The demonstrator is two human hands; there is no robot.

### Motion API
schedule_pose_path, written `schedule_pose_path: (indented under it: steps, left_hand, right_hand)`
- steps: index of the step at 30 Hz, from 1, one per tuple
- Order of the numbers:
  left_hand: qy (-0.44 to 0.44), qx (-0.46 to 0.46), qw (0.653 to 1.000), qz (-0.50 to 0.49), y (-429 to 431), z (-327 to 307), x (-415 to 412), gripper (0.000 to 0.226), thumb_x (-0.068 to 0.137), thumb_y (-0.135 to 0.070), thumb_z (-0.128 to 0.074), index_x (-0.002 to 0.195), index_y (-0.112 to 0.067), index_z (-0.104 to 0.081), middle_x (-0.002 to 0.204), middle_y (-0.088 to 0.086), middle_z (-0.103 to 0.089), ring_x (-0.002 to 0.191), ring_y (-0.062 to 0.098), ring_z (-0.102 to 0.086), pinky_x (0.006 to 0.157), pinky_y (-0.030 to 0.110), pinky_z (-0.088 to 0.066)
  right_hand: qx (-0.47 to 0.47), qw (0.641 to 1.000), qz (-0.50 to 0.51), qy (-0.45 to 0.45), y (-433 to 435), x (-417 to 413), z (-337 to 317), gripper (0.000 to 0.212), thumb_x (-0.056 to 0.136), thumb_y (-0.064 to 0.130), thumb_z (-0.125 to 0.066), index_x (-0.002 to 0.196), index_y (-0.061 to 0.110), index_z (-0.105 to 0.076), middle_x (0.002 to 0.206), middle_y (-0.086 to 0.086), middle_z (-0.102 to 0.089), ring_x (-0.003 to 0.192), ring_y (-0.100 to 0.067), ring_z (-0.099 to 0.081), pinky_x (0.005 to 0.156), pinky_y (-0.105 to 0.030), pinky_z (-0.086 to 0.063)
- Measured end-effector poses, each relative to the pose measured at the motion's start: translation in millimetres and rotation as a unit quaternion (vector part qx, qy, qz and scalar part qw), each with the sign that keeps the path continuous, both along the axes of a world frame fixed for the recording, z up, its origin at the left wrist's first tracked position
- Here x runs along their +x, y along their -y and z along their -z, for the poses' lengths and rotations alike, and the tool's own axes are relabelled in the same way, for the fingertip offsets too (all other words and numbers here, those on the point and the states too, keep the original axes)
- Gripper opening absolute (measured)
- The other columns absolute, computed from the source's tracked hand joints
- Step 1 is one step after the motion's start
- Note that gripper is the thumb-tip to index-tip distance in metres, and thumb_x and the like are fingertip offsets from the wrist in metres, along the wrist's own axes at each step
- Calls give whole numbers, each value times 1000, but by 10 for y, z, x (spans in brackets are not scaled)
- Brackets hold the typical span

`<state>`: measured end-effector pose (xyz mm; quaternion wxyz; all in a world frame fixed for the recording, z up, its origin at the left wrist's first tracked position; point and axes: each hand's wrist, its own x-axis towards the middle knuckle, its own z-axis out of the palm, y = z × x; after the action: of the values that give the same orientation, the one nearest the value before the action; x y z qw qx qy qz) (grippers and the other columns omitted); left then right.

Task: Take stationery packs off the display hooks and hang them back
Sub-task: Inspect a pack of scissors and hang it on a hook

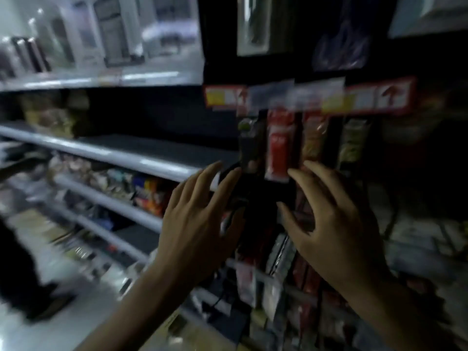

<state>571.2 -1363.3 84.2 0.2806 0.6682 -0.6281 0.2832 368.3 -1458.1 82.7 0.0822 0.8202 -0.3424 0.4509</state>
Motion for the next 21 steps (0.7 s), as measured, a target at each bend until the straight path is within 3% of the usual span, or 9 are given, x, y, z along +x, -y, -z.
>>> schedule_pose_path:
  steps: [2, 4, 7, 12, 18, 21]
  left_hand:
    - [-29, 43, 998, -30, -246, 262, 101, 62, 100, -48, -53, 156, -24, -42, 157, 6, -44, 133, 28, -52, 104, 42, -47]
    - [-63, 71, 994, -62, -512, 477, 224, 62, 101, -49, -53, 157, -27, -39, 154, 1, -46, 110, 24, -65, 84, 36, -54]
    - [-100, 89, 983, -123, -956, 795, 463, 62, 98, -49, -54, 155, -25, -43, 144, -1, -56, 86, 21, -70, 58, 26, -44]
    - [-167, 126, 952, -225, -1862, 1441, 1010, 58, 97, -46, -62, 150, -31, -45, 130, -9, -64, 92, 11, -73, 52, 28, -53]
    - [-253, 133, 891, -354, -3157, 2150, 1927, 43, 96, -50, -57, 137, -35, -52, 120, -13, -69, 86, 11, -73, 57, 34, -57]
    - [-297, 141, 849, -414, -3859, 2407, 2384, 23, 95, -47, -61, 114, -34, -55, 105, -13, -70, 77, 15, -72, 56, 33, -51]
  right_hand:
    - [72, 997, -39, -5, -106, 200, 359, 54, 97, 48, -62, 142, 20, -57, 150, -4, -50, 135, -29, -51, 104, -48, -49]
    - [143, 986, -84, -13, -256, 420, 705, 58, 97, 54, -57, 144, 20, -55, 152, -3, -48, 136, -29, -51, 103, -50, -50]
    - [225, 962, -145, -61, -550, 771, 1151, 60, 98, 58, -53, 148, 23, -50, 153, 1, -46, 134, -24, -51, 100, -44, -53]
    - [312, 918, -210, -127, -1093, 1478, 1644, 58, 94, 52, -63, 146, 31, -50, 141, 11, -54, 124, -13, -56, 92, -26, -50]
    - [384, 865, -278, -167, -1982, 2666, 2142, 46, 91, 38, -73, 134, 27, -61, 119, 6, -68, 108, -17, -65, 89, -30, -53]
    - [383, 844, -311, -209, -2546, 3372, 2314, 34, 93, 35, -71, 126, 29, -64, 108, 12, -67, 101, -12, -63, 91, -11, -38]
